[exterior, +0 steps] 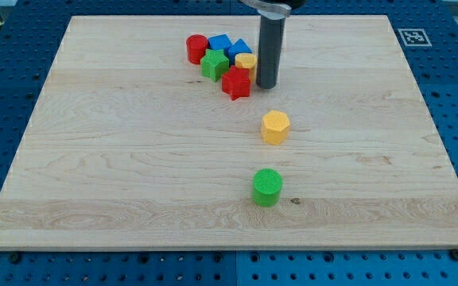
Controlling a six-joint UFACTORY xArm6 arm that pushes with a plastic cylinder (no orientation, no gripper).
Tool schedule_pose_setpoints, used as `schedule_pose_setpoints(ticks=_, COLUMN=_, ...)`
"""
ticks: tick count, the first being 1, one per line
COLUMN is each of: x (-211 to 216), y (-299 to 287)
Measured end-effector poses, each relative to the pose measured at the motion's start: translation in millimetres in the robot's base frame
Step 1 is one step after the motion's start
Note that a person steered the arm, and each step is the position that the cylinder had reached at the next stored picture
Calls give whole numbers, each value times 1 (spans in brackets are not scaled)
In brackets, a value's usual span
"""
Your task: Move the yellow hexagon to the bottom of the red star
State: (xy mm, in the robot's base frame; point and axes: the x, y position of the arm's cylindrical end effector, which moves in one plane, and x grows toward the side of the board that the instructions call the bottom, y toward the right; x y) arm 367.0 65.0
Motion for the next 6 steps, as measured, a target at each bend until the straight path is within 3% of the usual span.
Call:
schedule_pose_setpoints(ticks=1, x=9, y=34)
schedule_pose_setpoints(ticks=3, x=85, y=45)
schedule_pose_setpoints(ticks=6, x=102, y=-20)
